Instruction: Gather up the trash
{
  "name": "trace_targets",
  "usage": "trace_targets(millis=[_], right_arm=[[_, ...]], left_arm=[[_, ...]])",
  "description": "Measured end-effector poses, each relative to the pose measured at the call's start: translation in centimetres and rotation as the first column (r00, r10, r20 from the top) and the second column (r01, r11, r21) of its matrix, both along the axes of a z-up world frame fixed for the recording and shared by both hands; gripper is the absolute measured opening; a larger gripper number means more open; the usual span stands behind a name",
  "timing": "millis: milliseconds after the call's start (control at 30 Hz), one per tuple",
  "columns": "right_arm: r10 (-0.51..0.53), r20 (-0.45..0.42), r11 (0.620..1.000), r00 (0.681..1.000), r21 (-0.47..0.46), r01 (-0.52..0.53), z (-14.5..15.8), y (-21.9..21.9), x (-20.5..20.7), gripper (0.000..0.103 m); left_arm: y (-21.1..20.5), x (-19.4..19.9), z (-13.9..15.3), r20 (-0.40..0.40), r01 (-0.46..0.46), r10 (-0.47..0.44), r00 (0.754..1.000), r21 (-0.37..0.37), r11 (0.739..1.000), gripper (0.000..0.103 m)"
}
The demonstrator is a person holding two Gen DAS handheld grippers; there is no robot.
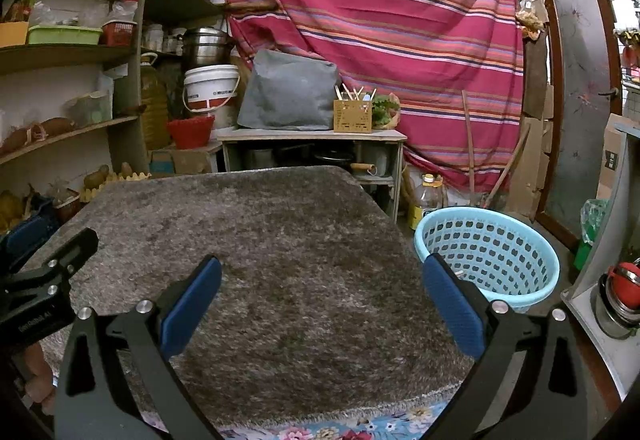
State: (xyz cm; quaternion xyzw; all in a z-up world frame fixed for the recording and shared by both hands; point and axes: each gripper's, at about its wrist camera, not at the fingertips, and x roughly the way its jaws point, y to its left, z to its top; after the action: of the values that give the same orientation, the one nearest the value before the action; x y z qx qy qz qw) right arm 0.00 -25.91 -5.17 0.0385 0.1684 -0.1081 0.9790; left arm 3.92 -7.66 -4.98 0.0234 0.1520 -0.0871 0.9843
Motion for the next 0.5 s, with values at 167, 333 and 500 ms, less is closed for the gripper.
trace_targets(millis=[167, 333, 500], right_arm=[[0.002, 0.000, 1.000, 1.000, -0.005, -0.002, 0.07, 0.06, -0.02, 0.099], [0.001, 0.000, 1.000, 1.000, -0.005, -0.001, 0.08, 0.08, -0.02, 0.099], [0.002, 0.000, 1.000, 1.000, -0.006, -0.002, 0.08, 0.07, -0.01, 0.099]], left_arm=[[0.31, -0.06, 0.23, 0.005, -0.002, 0.002, 1.000, 0.000, 1.000, 0.098], [0.33, -0.10, 0.31, 0.006, -0.002, 0.002, 1.000, -0.001, 1.000, 0.098], [0.33, -0.23, 0.37, 0.009, -0.002, 0.002, 1.000, 0.005, 1.000, 0.098]])
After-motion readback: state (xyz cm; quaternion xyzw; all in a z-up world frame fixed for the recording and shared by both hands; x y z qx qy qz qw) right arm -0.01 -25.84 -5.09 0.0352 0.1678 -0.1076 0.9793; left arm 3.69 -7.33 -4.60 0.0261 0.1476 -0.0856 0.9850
